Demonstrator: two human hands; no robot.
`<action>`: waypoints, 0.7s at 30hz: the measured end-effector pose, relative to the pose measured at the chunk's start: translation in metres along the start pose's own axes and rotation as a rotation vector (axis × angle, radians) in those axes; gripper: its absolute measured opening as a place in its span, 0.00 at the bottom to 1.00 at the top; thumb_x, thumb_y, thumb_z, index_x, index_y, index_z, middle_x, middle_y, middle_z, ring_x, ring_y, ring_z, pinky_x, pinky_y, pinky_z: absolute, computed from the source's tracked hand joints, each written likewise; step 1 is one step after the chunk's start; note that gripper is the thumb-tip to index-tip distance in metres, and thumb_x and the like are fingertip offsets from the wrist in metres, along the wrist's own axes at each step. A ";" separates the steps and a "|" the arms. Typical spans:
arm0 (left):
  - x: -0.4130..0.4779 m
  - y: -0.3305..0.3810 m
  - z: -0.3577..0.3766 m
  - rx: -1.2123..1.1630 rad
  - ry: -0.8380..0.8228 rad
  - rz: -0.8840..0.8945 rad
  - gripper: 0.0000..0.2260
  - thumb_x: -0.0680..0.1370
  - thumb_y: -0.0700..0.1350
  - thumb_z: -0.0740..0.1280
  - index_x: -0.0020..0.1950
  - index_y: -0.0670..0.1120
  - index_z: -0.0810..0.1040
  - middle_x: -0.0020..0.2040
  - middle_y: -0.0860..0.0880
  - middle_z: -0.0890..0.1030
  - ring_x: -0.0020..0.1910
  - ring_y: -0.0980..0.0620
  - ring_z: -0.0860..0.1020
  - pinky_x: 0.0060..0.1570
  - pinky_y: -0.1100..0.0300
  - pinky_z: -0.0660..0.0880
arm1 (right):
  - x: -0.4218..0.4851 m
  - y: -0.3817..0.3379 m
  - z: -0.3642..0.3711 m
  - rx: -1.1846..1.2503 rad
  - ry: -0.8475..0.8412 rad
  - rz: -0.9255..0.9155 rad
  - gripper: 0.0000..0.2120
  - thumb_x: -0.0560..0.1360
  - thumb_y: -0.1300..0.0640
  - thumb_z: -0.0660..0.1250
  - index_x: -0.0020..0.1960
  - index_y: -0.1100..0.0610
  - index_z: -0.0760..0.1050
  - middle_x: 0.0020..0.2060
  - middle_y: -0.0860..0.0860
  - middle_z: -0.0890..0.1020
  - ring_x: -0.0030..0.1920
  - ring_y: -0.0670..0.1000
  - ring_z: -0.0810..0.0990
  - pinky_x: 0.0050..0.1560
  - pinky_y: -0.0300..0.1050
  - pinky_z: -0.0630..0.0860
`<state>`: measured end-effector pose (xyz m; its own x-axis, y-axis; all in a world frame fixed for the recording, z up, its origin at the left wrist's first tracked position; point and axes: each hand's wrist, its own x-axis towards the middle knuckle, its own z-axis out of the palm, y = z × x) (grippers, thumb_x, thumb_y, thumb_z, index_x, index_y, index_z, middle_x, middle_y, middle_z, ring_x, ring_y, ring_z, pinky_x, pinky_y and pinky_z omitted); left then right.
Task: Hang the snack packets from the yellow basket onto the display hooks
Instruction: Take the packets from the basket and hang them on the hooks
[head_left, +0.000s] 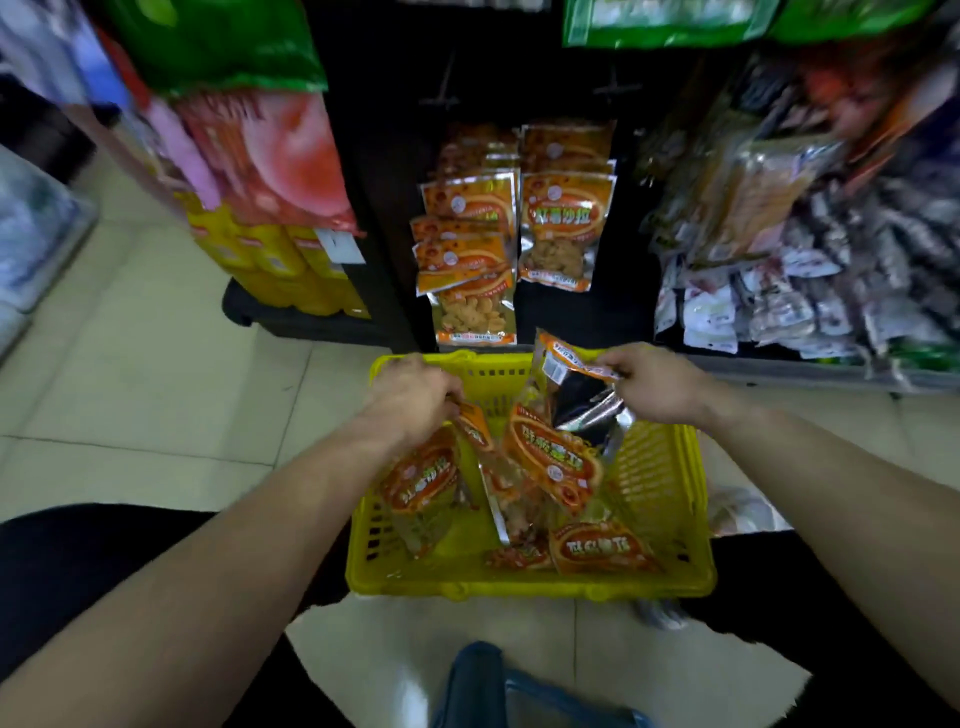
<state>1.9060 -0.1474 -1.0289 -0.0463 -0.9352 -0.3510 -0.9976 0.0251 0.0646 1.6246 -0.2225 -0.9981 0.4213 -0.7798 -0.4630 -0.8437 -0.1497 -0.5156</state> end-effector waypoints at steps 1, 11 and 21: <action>-0.007 0.000 -0.014 0.003 0.043 0.027 0.10 0.77 0.55 0.69 0.57 0.58 0.82 0.57 0.49 0.83 0.62 0.45 0.74 0.62 0.52 0.71 | -0.008 -0.006 -0.016 0.009 0.016 -0.027 0.20 0.75 0.67 0.57 0.54 0.47 0.79 0.39 0.44 0.77 0.36 0.46 0.76 0.34 0.41 0.69; -0.050 0.010 -0.115 -0.500 0.345 0.174 0.05 0.77 0.49 0.72 0.46 0.59 0.78 0.60 0.58 0.80 0.53 0.58 0.78 0.53 0.60 0.74 | -0.049 -0.035 -0.086 0.162 0.216 -0.200 0.15 0.80 0.61 0.61 0.53 0.43 0.80 0.49 0.46 0.84 0.50 0.51 0.81 0.54 0.56 0.77; -0.007 0.021 -0.110 -0.630 0.236 0.055 0.03 0.79 0.50 0.69 0.45 0.57 0.79 0.44 0.60 0.80 0.44 0.63 0.77 0.36 0.72 0.67 | -0.008 -0.021 -0.104 0.320 0.294 -0.223 0.14 0.82 0.60 0.61 0.51 0.40 0.76 0.34 0.52 0.75 0.33 0.51 0.71 0.37 0.49 0.66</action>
<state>1.8907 -0.1787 -0.9221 -0.0126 -0.9923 -0.1230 -0.7704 -0.0688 0.6339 1.6044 -0.2761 -0.9086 0.4300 -0.8953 -0.1165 -0.5793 -0.1746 -0.7962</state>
